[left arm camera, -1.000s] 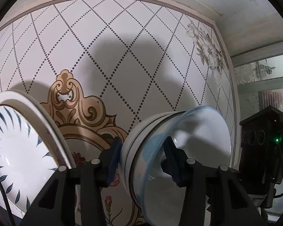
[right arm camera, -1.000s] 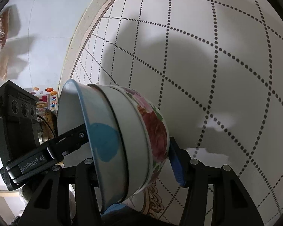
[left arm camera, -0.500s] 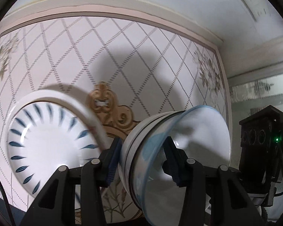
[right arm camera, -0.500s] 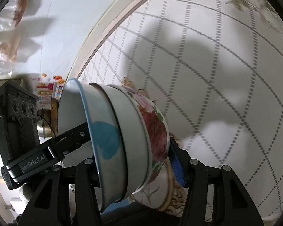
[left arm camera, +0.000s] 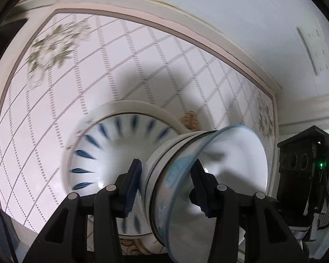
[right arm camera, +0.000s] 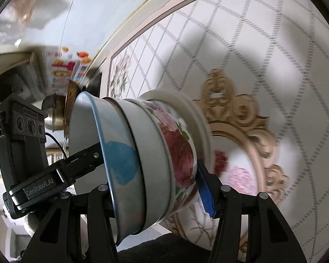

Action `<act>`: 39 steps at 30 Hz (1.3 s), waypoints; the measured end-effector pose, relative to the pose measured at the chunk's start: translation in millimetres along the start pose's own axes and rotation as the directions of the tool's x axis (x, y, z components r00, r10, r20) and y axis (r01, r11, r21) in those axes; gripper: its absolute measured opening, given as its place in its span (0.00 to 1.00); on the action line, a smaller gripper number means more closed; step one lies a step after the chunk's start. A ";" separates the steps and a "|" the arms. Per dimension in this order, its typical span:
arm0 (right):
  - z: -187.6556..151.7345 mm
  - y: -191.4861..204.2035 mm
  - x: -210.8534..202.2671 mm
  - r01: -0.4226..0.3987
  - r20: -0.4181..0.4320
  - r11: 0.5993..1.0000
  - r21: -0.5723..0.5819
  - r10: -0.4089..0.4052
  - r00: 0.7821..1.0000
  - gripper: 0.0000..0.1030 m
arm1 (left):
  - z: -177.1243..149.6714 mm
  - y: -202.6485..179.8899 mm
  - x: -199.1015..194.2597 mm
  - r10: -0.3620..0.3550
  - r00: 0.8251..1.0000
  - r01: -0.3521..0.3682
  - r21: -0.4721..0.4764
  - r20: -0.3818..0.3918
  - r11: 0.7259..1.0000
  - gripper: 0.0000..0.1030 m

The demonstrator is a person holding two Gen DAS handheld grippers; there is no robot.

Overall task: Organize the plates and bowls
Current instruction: 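Carry the bowl stack with both grippers onto the plate stack and release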

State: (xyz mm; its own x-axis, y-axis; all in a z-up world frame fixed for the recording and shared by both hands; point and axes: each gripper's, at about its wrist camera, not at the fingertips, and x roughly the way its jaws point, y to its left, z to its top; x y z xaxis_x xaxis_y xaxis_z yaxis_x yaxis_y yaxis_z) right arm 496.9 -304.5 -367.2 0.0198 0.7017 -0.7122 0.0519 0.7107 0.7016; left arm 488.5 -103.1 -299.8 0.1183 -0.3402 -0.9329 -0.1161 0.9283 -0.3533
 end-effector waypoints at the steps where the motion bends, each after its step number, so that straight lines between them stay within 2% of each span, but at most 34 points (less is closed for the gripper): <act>1: -0.5 4.0 6.2 0.000 -0.010 1.000 -0.008 0.000 1.000 0.56 | -0.4 4.2 0.1 0.003 1.000 -0.003 -0.012 0.002 1.000 0.42; 8: 1.0 18.2 45.1 0.013 -0.059 0.999 -0.037 -0.015 0.998 0.56 | 1.2 33.9 5.9 0.024 1.000 -0.023 -0.054 0.006 0.998 0.42; 15: 3.0 18.2 66.1 0.036 -0.062 0.999 -0.038 -0.039 0.997 0.56 | 0.7 45.6 14.2 0.043 0.999 -0.043 -0.053 0.001 0.998 0.41; 34: 8.0 16.5 71.6 0.046 -0.051 0.999 -0.010 -0.047 0.998 0.56 | 2.9 40.8 16.8 0.073 0.997 -0.073 0.003 0.011 0.997 0.41; 39: 3.9 16.7 67.3 0.068 -0.049 0.998 -0.013 -0.069 0.996 0.56 | -1.9 35.9 5.3 0.149 0.988 -0.151 0.043 0.037 0.988 0.41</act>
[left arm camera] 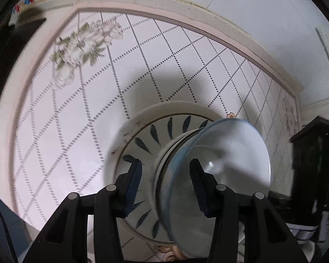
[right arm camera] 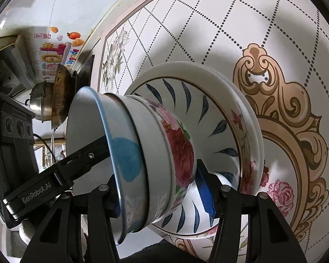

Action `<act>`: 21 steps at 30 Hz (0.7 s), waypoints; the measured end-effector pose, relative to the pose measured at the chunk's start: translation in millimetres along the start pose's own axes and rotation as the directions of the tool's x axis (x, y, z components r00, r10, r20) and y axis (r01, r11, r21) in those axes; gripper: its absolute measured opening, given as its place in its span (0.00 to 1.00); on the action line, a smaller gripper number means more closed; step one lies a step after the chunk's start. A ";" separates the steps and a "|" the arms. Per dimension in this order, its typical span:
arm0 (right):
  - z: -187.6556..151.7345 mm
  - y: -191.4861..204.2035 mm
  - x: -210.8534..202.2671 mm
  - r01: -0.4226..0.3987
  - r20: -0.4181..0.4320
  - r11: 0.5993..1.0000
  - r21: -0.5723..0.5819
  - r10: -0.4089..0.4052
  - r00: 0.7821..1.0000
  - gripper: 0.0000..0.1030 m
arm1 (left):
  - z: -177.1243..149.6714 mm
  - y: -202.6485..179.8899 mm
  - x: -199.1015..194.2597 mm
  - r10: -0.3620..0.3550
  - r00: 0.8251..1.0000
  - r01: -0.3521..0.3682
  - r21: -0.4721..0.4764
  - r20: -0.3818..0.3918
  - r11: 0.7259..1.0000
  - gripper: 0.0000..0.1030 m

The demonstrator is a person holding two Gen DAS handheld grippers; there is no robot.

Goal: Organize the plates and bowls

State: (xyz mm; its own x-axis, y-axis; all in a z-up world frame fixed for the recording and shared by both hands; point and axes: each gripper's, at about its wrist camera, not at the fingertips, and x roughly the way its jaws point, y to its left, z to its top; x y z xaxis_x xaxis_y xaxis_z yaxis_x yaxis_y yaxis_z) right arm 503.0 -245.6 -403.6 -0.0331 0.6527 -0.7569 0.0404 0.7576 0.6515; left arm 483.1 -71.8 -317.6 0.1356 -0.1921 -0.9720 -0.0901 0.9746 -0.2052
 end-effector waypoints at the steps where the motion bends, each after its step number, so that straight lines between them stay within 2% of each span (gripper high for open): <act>1: -1.6 2.0 -2.9 0.013 0.010 1.000 -0.008 -0.013 1.000 0.56 | -1.8 -0.4 -3.9 0.015 1.000 -0.015 0.011 0.010 1.000 0.41; 5: -10.7 15.7 -24.2 0.081 0.064 0.995 -0.053 -0.078 0.995 0.56 | -11.5 1.2 -26.8 0.052 0.997 -0.056 0.058 0.063 0.997 0.42; 8: -22.9 32.3 -44.7 0.149 0.127 0.985 -0.082 -0.138 0.982 0.63 | -18.8 4.4 -47.5 0.057 0.992 -0.067 0.094 0.111 0.993 0.42; 10: -36.7 47.8 -60.1 0.188 0.180 0.978 -0.095 -0.169 0.969 0.69 | -22.2 6.0 -60.1 0.060 0.988 -0.077 0.120 0.143 0.990 0.49; 11: -44.1 55.6 -66.8 0.208 0.207 0.973 -0.095 -0.185 0.961 0.71 | -26.1 8.1 -70.9 0.062 0.983 -0.087 0.141 0.172 0.986 0.52; 13: -60.4 70.5 -78.5 0.236 0.261 0.968 -0.089 -0.206 0.943 0.81 | -32.3 12.9 -87.1 0.061 0.976 -0.099 0.173 0.209 0.980 0.71; 16: -87.4 94.7 -94.0 0.283 0.335 0.957 -0.065 -0.247 0.909 0.90 | -44.1 18.4 -112.1 0.049 0.964 -0.109 0.217 0.263 0.970 0.86; 18: -104.3 111.5 -101.7 0.311 0.377 0.949 -0.050 -0.271 0.886 0.92 | -52.7 23.3 -128.1 0.037 0.955 -0.111 0.238 0.294 0.965 0.91; 20: -124.7 132.6 -110.1 0.369 0.433 0.929 -0.041 -0.316 0.844 0.94 | -62.4 26.6 -143.1 0.023 0.949 -0.107 0.254 0.316 0.961 0.94; 21: -131.2 138.8 -114.1 0.384 0.448 0.923 -0.040 -0.326 0.832 0.94 | -66.5 27.5 -150.2 0.018 0.945 -0.107 0.258 0.326 0.960 0.94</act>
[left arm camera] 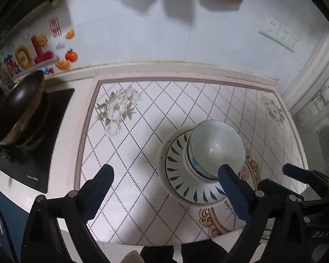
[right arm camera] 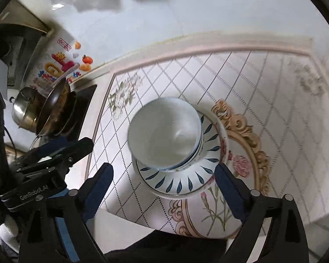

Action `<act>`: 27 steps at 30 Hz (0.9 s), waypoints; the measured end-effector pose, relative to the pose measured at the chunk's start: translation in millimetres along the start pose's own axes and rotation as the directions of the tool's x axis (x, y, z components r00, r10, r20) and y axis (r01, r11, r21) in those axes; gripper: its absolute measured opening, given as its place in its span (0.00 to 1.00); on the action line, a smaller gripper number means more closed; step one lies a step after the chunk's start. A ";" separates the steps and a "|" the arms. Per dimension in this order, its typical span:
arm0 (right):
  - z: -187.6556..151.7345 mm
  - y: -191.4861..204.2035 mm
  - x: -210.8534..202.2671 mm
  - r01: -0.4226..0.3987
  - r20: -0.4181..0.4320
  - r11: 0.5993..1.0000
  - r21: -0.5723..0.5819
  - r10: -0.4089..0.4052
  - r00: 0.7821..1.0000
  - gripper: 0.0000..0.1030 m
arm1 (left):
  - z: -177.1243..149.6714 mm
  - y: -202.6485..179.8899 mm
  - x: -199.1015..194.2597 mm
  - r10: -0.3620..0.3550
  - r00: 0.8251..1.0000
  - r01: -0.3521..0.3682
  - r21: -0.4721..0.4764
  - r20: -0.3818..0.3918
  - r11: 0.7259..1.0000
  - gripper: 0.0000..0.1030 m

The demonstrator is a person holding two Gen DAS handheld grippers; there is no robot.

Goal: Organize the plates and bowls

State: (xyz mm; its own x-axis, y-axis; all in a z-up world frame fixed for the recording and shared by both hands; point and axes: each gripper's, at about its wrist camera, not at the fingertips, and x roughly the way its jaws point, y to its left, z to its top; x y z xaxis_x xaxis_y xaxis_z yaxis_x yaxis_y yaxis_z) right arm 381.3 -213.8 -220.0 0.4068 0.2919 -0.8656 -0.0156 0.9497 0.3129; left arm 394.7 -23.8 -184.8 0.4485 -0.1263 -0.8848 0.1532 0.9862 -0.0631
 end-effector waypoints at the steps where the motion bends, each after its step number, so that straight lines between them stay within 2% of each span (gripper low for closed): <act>1: -5.1 7.1 -11.2 0.021 0.026 1.000 -0.006 -0.021 0.999 0.94 | -2.1 0.0 -7.5 0.001 1.000 -0.001 0.005 0.015 1.000 0.95; 10: -42.7 46.9 -100.0 0.092 0.207 0.995 -0.033 -0.083 0.975 0.97 | -26.6 0.6 -82.7 0.025 0.988 -0.026 0.002 0.149 1.000 0.95; 18: -85.8 60.6 -164.9 0.108 0.300 0.991 -0.084 -0.078 0.951 0.98 | -67.2 -10.2 -149.9 0.062 0.964 -0.054 -0.041 0.257 0.998 0.95; 27: -149.3 71.4 -236.7 0.130 0.377 0.980 -0.151 -0.064 0.924 0.99 | -121.2 -25.0 -213.3 0.124 0.937 -0.100 -0.090 0.326 0.991 0.95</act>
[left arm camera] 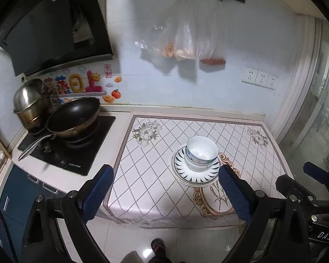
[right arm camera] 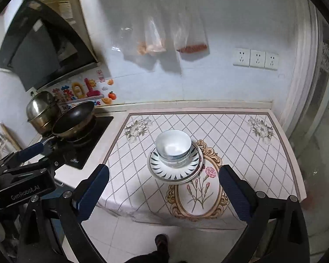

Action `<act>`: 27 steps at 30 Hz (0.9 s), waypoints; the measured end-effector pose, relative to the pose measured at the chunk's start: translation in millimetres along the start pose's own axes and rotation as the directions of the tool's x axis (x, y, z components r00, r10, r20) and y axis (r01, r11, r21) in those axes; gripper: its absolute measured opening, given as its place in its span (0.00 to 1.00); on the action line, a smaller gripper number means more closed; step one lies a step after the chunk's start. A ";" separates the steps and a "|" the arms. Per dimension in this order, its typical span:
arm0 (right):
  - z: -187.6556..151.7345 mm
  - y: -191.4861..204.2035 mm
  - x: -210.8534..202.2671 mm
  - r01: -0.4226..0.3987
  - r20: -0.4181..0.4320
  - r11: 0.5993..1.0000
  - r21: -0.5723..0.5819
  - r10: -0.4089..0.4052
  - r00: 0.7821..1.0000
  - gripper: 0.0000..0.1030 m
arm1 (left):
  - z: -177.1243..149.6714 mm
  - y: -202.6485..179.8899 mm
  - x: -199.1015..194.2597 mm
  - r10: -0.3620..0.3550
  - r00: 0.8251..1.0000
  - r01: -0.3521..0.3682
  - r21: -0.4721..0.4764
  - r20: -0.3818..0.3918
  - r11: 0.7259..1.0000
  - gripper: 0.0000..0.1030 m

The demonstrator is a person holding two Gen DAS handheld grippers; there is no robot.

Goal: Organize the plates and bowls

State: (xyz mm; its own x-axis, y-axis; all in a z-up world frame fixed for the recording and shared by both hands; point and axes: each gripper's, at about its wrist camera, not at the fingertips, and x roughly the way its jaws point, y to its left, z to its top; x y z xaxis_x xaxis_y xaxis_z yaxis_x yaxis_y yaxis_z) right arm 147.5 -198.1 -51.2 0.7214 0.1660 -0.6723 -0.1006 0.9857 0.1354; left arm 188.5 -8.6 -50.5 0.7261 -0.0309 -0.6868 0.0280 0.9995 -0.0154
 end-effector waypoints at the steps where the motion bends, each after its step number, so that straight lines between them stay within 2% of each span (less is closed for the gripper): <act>1: -2.4 0.7 -6.5 0.001 0.005 1.000 -0.005 -0.001 1.000 0.99 | -2.6 -0.5 -6.3 0.004 1.000 -0.004 0.000 0.004 1.000 0.98; 5: -12.9 3.6 -34.4 0.006 0.027 1.000 -0.008 -0.006 1.000 1.00 | -10.7 -2.2 -28.9 0.010 1.000 -0.010 0.006 0.027 1.000 1.00; 14: -20.4 10.1 -67.0 0.046 0.075 0.999 0.006 -0.046 0.996 1.00 | -20.3 5.1 -47.6 -0.002 0.999 0.002 0.017 0.040 1.000 1.00; 27: -31.4 16.0 -78.7 0.079 0.083 0.996 0.043 -0.082 0.993 1.00 | -34.6 14.4 -60.9 0.010 0.999 -0.011 0.024 0.041 1.000 1.00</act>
State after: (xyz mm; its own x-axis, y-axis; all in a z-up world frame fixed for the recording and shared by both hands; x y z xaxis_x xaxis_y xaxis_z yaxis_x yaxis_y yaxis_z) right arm 67.7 -194.5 -18.9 0.7816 0.0812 -0.6185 -0.0140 0.9935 0.1128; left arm 121.0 8.0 -34.0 0.7538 -0.0214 -0.6568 0.0366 0.9993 0.0094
